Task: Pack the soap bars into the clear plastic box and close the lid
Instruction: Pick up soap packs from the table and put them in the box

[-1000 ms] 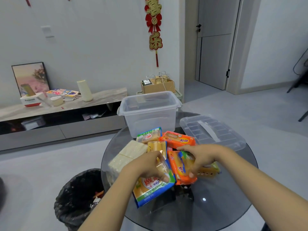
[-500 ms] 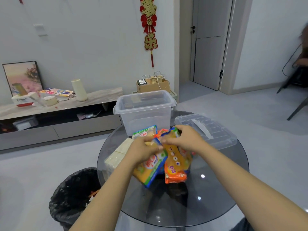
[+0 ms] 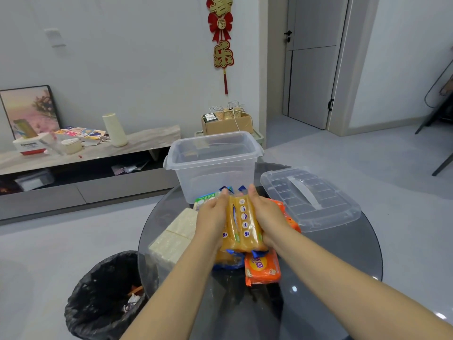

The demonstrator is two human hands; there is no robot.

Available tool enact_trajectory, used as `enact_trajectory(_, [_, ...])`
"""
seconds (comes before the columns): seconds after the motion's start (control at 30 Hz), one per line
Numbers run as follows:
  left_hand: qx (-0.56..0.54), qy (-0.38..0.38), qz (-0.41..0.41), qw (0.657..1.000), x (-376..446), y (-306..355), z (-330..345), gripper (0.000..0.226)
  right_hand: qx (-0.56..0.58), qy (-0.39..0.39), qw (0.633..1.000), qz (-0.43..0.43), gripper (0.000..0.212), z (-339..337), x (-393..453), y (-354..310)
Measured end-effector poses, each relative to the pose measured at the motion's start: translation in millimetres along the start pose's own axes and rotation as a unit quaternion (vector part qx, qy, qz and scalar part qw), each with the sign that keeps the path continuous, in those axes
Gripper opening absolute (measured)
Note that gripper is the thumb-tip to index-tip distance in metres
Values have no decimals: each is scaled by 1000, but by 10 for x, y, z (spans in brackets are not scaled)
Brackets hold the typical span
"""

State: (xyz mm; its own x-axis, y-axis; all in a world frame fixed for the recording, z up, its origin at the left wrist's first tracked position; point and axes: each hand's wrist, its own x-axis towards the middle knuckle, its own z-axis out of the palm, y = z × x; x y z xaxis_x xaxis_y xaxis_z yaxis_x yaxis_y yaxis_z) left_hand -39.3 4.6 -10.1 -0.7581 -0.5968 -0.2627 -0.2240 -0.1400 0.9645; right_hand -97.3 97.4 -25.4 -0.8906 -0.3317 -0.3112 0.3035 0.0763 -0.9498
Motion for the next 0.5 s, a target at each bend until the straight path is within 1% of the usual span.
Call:
enact_trajectory(0.03, [49, -36, 6, 998, -1, 11, 1, 45, 8, 3, 1000, 3, 45, 7, 4, -9])
enact_trajectory(0.1, [115, -107, 1, 988, -6, 23, -25, 81, 31, -1, 999, 31, 51, 24, -5, -52])
enact_trajectory(0.13, [139, -116, -3, 983, -1, 23, -43, 96, 44, -1, 998, 51, 53, 33, -15, -84])
enact_trajectory(0.17, [164, -112, 1, 980, 6, 18, -54, 104, 54, 1, 996, 74, 54, 37, -31, -118])
enact_trajectory(0.23, [199, -100, 5, 975, 26, 16, -64, 112, 86, 8, 991, 104, 46, 27, -48, -168])
enact_trajectory(0.3, [179, -99, -2, 979, 39, 30, -70, 113, 134, 2, 986, 103, 35, -10, -51, -195])
enact_trajectory(0.33, [155, -95, -6, 983, 54, 32, -83, 110, 145, -21, 985, 92, 33, -36, -58, -200])
enact_trajectory(0.37, [127, -89, -4, 988, 69, 35, -97, 103, 143, -50, 986, 77, 33, -78, -68, -199])
enact_trajectory(0.43, [75, -76, 0, 994, 88, 47, -147, 78, 107, -100, 989, 38, 36, -147, -93, -200])
enact_trajectory(0.5, [7, -88, -13, 996, 94, 89, -208, 60, 63, -128, 990, 0, 32, -201, -124, -211])
